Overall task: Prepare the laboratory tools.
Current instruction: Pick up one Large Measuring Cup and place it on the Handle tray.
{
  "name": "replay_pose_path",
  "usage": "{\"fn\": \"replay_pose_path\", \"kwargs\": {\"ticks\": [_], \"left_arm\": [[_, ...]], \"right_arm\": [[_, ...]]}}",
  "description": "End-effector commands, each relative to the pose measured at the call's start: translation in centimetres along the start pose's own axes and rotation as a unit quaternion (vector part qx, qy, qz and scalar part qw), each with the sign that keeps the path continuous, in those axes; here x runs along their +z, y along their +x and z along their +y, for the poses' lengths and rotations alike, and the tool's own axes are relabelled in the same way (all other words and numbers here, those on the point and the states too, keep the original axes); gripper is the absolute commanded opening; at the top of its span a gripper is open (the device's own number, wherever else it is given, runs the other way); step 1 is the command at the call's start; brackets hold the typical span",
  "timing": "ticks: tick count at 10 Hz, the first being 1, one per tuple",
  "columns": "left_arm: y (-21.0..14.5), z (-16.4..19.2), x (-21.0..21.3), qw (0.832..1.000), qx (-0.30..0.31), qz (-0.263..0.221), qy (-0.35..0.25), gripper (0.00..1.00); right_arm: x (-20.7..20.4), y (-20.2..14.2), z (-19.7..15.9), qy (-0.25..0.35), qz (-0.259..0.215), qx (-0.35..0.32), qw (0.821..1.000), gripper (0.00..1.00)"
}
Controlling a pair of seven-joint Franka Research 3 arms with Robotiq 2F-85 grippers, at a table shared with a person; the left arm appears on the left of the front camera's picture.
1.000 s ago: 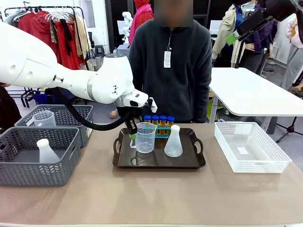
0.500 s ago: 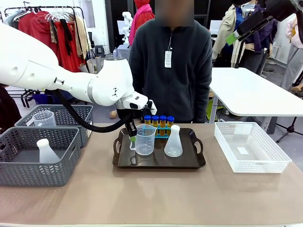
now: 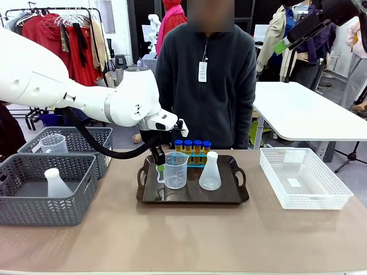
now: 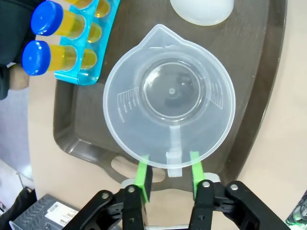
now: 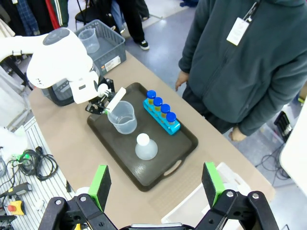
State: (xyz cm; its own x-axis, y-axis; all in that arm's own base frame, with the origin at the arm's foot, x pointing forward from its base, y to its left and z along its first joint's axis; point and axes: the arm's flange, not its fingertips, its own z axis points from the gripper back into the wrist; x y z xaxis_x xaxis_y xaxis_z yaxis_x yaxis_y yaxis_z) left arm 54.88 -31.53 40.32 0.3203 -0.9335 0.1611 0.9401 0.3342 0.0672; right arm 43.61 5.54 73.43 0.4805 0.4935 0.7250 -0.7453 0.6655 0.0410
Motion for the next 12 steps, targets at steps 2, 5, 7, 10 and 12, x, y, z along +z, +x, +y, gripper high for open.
{"fn": "replay_pose_path", "kwargs": {"ticks": [2,5,7,10,12], "left_arm": [[-1.5,-0.2,1.7,1.0,-0.004,-0.015,-0.005,1.0],[-2.0,-0.3,2.9,1.0,0.004,-0.024,-0.004,1.0],[-2.1,-0.2,3.2,1.0,0.003,-0.026,-0.005,1.0],[-2.1,-0.5,3.6,0.999,-0.004,-0.031,-0.013,1.0],[-1.1,0.0,3.2,1.0,0.009,-0.023,0.0,1.0]], "right_arm": [[0.2,0.0,0.0,0.0,-0.001,0.002,1.0,1.0],[0.2,0.0,0.0,0.0,-0.001,0.002,1.0,1.0],[0.2,0.0,0.0,0.0,-0.001,0.002,1.0,1.0],[0.2,0.0,0.0,0.0,-0.001,0.002,1.0,1.0],[0.2,0.0,0.0,0.0,-0.001,0.002,1.0,1.0]]}}
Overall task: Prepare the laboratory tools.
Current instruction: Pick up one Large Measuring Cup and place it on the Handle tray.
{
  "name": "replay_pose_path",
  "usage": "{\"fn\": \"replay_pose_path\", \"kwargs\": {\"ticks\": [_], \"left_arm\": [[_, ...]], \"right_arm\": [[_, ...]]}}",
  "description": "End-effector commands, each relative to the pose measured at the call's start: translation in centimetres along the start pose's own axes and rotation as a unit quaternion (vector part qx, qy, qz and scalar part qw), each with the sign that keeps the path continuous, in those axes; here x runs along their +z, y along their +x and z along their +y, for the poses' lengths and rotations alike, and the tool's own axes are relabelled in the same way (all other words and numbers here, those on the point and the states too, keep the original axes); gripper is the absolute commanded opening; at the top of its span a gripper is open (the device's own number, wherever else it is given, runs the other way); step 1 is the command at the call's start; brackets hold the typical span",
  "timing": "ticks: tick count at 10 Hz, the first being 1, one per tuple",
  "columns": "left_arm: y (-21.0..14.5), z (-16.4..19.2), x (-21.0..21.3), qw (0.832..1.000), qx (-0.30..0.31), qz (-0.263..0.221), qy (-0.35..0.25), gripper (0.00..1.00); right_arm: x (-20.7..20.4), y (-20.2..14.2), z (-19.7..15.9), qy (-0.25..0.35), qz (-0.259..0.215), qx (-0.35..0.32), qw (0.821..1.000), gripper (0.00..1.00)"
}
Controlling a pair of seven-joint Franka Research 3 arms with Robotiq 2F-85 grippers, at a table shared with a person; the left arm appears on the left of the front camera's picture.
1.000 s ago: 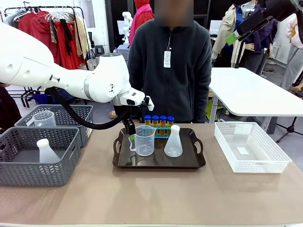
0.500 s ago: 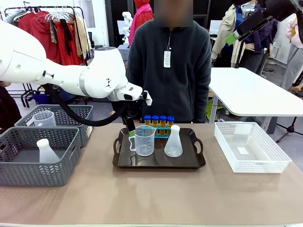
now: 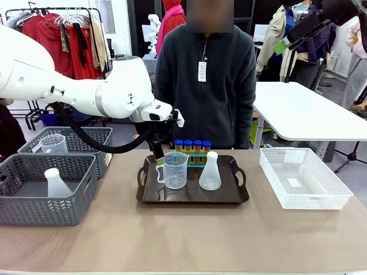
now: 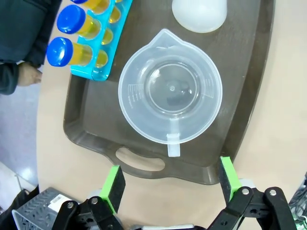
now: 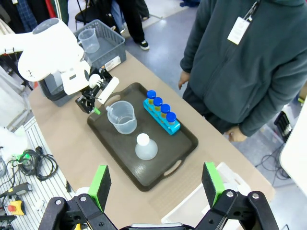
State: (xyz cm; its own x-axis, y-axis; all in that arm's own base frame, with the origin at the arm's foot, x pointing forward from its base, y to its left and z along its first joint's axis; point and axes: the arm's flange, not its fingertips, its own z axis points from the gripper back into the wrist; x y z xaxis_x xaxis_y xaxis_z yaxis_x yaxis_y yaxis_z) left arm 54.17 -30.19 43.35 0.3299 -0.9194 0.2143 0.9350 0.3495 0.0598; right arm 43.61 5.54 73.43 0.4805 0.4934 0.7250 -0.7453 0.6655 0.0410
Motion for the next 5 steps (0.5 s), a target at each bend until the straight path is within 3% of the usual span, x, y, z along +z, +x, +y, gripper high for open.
{"fn": "replay_pose_path", "kwargs": {"ticks": [1,5], "left_arm": [[-0.1,0.01,-0.04,1.0,0.0,0.003,0.003,1.0],[0.02,-0.01,-0.13,1.0,0.0,0.001,-0.001,1.0]], "right_arm": [[0.16,0.01,0.04,0.0,-0.001,0.002,1.0,1.0],[0.16,0.01,0.04,0.0,-0.001,0.002,1.0,1.0]]}}
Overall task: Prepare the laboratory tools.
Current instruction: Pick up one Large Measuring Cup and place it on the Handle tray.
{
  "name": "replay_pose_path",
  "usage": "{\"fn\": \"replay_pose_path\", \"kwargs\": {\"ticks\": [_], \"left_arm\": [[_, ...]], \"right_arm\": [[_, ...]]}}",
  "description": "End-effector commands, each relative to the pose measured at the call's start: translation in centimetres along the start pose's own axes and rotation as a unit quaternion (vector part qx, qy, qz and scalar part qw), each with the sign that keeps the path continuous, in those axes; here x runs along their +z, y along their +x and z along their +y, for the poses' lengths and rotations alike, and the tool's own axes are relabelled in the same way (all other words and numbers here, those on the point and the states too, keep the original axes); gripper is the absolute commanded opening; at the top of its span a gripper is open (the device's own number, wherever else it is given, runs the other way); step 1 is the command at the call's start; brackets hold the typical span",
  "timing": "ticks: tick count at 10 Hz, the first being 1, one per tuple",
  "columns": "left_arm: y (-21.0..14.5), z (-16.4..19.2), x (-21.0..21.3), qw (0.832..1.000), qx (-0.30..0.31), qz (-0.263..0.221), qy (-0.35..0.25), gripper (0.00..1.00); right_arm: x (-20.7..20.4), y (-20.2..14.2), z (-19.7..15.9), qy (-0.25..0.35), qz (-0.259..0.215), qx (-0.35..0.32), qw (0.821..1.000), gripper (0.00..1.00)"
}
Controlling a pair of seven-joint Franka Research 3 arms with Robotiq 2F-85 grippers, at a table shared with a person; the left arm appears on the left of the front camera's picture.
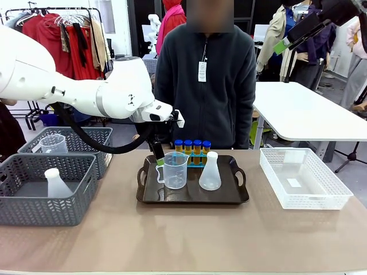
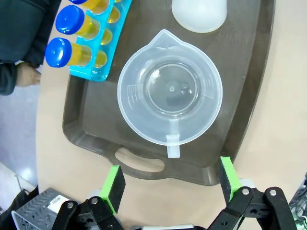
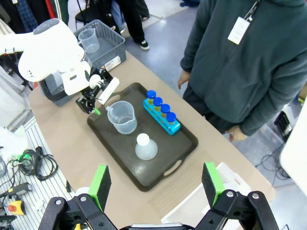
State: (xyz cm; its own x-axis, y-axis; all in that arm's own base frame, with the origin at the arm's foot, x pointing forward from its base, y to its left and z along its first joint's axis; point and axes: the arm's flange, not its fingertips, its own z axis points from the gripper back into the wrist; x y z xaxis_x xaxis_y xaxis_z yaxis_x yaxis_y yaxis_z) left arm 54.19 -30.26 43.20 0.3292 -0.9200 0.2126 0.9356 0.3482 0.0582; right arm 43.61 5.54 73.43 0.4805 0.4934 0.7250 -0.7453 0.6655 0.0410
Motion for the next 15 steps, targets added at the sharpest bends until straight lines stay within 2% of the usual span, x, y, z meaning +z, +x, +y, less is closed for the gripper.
{"fn": "replay_pose_path", "kwargs": {"ticks": [1,4,7,11,13,15], "left_arm": [[-0.8,0.4,1.3,1.0,0.008,-0.007,-0.02,1.0],[-3.2,1.3,5.7,0.997,0.044,-0.043,-0.038,1.0],[-5.1,2.6,11.2,0.991,0.054,-0.112,-0.043,1.0],[-6.4,5.4,19.0,0.98,0.016,-0.191,-0.049,1.0],[-7.3,6.6,22.6,0.977,0.008,-0.212,-0.014,1.0],[-8.4,6.7,25.9,0.969,-0.004,-0.244,-0.02,1.0]], "right_arm": [[0.2,0.0,0.0,0.0,-0.001,0.002,1.0,1.0],[0.2,0.0,0.0,0.0,-0.001,0.002,1.0,1.0],[0.2,0.0,0.0,0.0,-0.001,0.002,1.0,1.0],[0.2,0.0,0.0,0.0,-0.001,0.002,1.0,1.0],[0.2,0.0,0.0,0.0,-0.001,0.002,1.0,1.0],[0.2,0.0,0.0,0.0,-0.001,0.002,1.0,1.0]]}}
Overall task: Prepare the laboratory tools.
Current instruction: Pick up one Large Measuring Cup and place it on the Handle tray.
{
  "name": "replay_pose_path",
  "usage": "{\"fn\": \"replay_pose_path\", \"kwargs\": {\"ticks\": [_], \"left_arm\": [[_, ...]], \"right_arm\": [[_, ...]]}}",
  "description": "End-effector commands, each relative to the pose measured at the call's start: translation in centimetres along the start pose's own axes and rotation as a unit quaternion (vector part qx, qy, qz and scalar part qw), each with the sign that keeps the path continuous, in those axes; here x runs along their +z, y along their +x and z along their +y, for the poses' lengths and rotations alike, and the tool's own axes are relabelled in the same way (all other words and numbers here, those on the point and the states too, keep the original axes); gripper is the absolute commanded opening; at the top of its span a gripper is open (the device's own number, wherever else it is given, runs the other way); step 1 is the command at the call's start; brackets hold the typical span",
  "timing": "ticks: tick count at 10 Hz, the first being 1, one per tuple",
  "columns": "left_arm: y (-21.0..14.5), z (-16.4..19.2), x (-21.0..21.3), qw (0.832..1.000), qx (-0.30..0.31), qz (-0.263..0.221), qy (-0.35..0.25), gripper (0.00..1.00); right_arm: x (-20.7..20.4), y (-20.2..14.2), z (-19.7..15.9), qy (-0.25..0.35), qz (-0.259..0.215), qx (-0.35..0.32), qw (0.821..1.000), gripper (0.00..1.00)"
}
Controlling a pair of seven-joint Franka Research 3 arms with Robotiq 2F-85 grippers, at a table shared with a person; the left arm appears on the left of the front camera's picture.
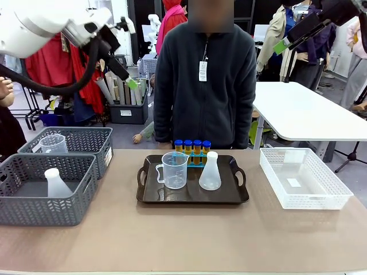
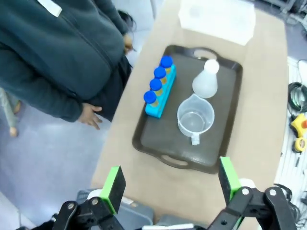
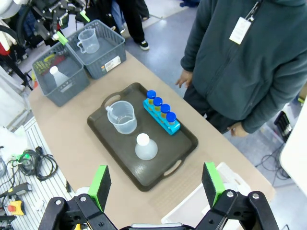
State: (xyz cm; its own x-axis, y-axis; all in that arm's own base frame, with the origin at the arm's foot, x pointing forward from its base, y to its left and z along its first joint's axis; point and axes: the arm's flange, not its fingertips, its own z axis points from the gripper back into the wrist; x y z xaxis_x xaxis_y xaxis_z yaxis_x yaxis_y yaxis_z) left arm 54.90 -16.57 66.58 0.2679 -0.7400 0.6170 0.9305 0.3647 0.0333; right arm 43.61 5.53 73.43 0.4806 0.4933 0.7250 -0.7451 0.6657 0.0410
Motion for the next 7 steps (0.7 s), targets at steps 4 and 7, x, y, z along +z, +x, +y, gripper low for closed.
{"fn": "replay_pose_path", "kwargs": {"ticks": [4,7], "left_arm": [[-0.3,-0.5,5.1,0.999,-0.022,-0.037,0.007,1.0],[-0.1,-0.4,6.8,0.999,-0.026,-0.031,0.005,1.0]], "right_arm": [[0.2,0.0,0.0,0.0,-0.001,0.002,1.0,1.0],[0.2,0.0,0.0,0.0,-0.001,0.002,1.0,1.0]]}}
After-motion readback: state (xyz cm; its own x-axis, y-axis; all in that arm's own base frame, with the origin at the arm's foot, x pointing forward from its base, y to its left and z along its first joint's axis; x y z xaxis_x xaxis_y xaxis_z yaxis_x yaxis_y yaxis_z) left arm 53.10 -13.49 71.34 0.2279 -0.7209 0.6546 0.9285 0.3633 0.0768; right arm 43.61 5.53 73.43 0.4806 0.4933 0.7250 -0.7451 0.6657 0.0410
